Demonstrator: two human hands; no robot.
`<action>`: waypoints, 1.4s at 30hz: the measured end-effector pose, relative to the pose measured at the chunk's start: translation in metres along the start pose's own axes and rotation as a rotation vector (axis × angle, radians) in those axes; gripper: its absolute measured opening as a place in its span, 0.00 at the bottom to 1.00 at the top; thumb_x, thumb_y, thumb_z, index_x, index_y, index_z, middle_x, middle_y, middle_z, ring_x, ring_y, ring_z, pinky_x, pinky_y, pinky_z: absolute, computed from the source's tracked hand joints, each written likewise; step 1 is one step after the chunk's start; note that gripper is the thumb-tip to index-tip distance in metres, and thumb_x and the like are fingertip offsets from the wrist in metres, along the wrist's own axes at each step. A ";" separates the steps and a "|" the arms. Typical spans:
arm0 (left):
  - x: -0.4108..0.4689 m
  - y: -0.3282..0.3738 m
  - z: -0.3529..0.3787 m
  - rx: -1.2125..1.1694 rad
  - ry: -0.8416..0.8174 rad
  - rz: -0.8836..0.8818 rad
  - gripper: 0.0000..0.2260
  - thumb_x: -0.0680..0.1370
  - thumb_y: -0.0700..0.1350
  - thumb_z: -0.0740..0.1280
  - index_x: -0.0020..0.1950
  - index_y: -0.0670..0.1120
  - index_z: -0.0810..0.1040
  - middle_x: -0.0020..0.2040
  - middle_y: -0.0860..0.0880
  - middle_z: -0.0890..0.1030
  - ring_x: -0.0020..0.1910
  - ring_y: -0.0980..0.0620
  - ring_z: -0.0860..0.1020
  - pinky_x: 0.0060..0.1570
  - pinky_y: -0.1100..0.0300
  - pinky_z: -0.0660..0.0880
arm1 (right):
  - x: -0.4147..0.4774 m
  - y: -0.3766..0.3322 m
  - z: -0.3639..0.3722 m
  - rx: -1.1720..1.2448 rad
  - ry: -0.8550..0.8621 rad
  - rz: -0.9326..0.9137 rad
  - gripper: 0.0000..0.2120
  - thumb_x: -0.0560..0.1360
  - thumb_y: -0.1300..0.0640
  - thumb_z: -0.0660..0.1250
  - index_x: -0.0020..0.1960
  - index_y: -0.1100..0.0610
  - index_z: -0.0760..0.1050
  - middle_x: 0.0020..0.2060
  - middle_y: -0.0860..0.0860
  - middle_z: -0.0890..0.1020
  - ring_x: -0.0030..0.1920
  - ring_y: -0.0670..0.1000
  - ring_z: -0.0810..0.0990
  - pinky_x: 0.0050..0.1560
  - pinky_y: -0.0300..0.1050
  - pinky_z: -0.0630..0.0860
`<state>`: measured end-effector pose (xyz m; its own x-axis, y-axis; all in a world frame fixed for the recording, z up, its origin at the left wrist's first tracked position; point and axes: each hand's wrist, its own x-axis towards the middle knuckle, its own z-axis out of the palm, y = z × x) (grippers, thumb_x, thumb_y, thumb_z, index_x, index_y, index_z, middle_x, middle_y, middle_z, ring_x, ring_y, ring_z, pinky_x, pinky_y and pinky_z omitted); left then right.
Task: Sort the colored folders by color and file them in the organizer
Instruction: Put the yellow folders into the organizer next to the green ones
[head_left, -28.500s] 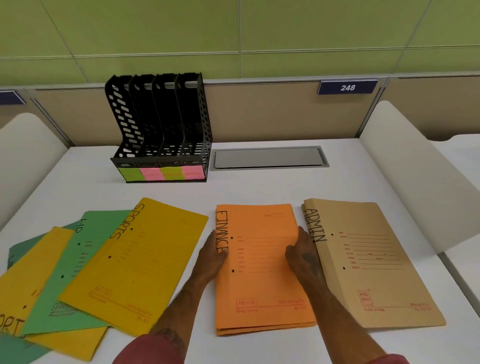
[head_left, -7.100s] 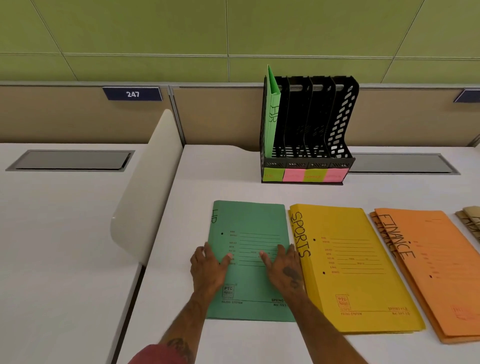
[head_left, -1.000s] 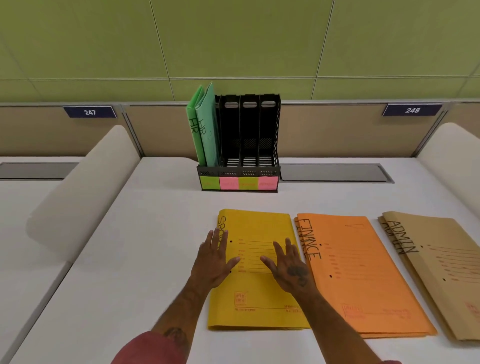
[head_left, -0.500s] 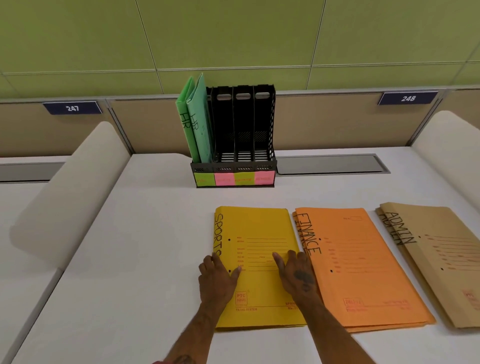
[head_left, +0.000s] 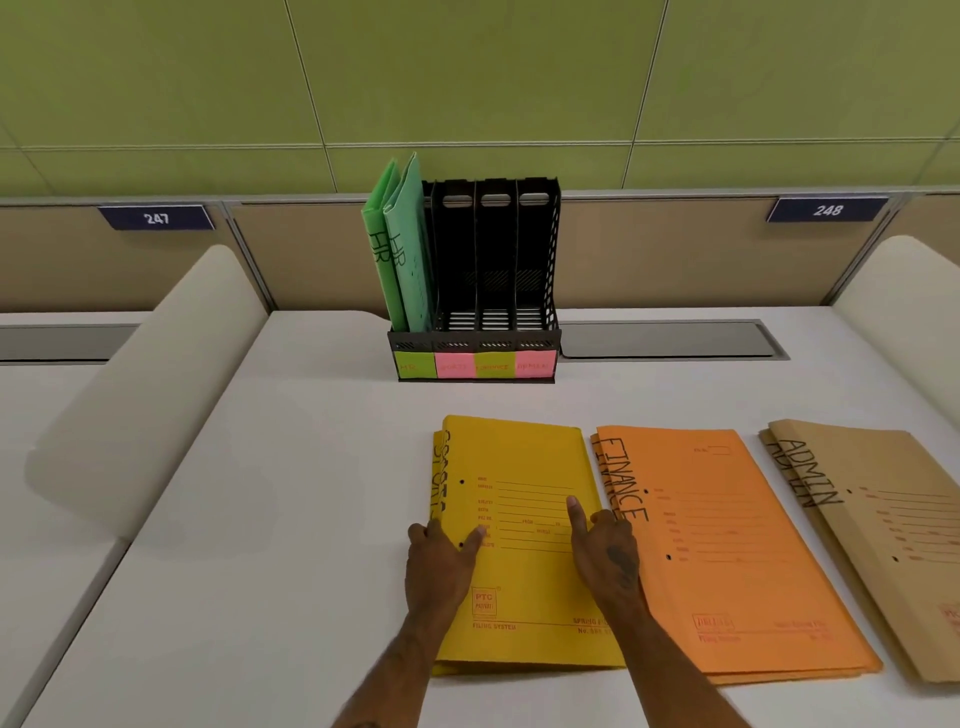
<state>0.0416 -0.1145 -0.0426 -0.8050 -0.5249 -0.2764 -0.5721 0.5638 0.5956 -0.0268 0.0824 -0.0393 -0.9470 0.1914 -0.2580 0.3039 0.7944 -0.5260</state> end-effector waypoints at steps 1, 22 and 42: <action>0.001 0.001 -0.002 -0.038 0.000 -0.005 0.33 0.75 0.67 0.65 0.69 0.44 0.70 0.61 0.44 0.72 0.58 0.44 0.77 0.54 0.53 0.75 | 0.001 0.000 0.000 0.000 -0.001 0.000 0.34 0.80 0.35 0.52 0.67 0.63 0.73 0.63 0.64 0.74 0.62 0.63 0.74 0.62 0.55 0.72; 0.012 0.082 -0.063 -0.383 0.006 0.269 0.23 0.77 0.56 0.69 0.68 0.51 0.68 0.57 0.52 0.78 0.53 0.51 0.79 0.49 0.57 0.79 | 0.019 -0.138 -0.076 0.140 -0.067 -0.301 0.38 0.77 0.29 0.50 0.75 0.55 0.65 0.69 0.58 0.74 0.67 0.59 0.74 0.61 0.56 0.75; -0.015 0.157 -0.071 -0.216 0.461 0.651 0.24 0.79 0.45 0.69 0.66 0.51 0.57 0.51 0.45 0.83 0.39 0.49 0.82 0.35 0.66 0.76 | 0.007 -0.255 -0.205 0.311 0.171 -0.399 0.16 0.72 0.49 0.68 0.31 0.53 0.67 0.26 0.47 0.71 0.27 0.47 0.69 0.27 0.39 0.66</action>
<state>-0.0250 -0.0636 0.1088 -0.7929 -0.3709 0.4834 0.0670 0.7355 0.6742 -0.1323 -0.0002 0.2591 -0.9909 0.0209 0.1331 -0.0915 0.6209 -0.7786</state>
